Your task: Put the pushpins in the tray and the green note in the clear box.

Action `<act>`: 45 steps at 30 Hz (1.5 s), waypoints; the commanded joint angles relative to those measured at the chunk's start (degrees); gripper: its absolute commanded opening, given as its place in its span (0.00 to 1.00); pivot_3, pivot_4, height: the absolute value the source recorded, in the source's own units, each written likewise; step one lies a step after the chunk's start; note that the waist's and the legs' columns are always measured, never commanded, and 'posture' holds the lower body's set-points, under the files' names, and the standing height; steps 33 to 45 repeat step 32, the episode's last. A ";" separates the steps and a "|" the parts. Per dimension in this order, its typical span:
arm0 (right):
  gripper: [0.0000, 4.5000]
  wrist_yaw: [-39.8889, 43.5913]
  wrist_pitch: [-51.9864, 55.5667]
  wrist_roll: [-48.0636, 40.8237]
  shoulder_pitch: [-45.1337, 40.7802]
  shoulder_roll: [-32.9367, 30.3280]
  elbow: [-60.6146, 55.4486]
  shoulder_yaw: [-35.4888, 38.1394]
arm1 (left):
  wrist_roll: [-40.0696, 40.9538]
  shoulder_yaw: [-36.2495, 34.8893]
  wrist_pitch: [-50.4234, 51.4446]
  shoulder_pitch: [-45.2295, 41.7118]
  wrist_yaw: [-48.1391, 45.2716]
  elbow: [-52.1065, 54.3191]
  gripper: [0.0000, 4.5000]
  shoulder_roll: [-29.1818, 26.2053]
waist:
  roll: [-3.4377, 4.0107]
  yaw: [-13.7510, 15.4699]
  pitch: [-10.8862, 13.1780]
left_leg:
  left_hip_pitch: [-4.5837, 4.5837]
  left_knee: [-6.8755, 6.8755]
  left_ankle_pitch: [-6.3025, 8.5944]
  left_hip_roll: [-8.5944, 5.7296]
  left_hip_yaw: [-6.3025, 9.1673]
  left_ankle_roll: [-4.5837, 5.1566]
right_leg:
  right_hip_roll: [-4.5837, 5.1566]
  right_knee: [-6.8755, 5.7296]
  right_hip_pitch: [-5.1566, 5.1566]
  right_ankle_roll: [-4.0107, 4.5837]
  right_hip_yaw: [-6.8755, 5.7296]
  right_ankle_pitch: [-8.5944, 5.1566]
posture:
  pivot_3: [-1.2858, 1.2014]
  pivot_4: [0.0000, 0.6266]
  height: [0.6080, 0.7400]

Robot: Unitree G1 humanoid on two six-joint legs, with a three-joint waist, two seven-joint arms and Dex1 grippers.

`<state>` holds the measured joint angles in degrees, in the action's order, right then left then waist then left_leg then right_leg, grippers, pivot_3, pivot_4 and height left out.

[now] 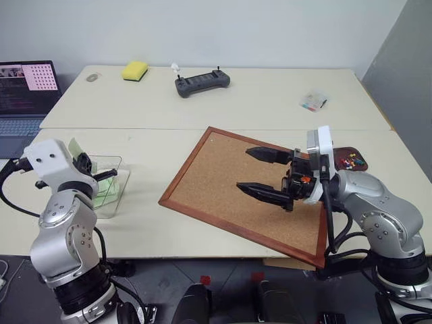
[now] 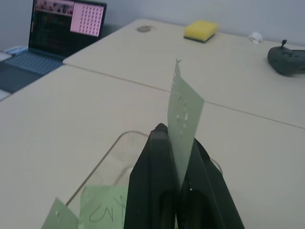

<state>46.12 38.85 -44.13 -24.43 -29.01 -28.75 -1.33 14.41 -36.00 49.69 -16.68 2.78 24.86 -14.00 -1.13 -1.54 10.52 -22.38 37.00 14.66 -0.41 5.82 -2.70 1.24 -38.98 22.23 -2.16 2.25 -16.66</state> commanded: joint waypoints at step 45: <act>1.00 -34.49 -8.11 25.95 21.55 8.67 -6.14 0.63 | -3.01 29.44 -13.74 25.87 -5.24 17.73 0.98 1.60 | -0.02 -0.09 -0.04 | 0.01 -0.11 0.05 0.08 -0.22 -0.10 | 0.04 0.03 0.09 0.04 0.27 -0.03 | 0.52 0.24 1.00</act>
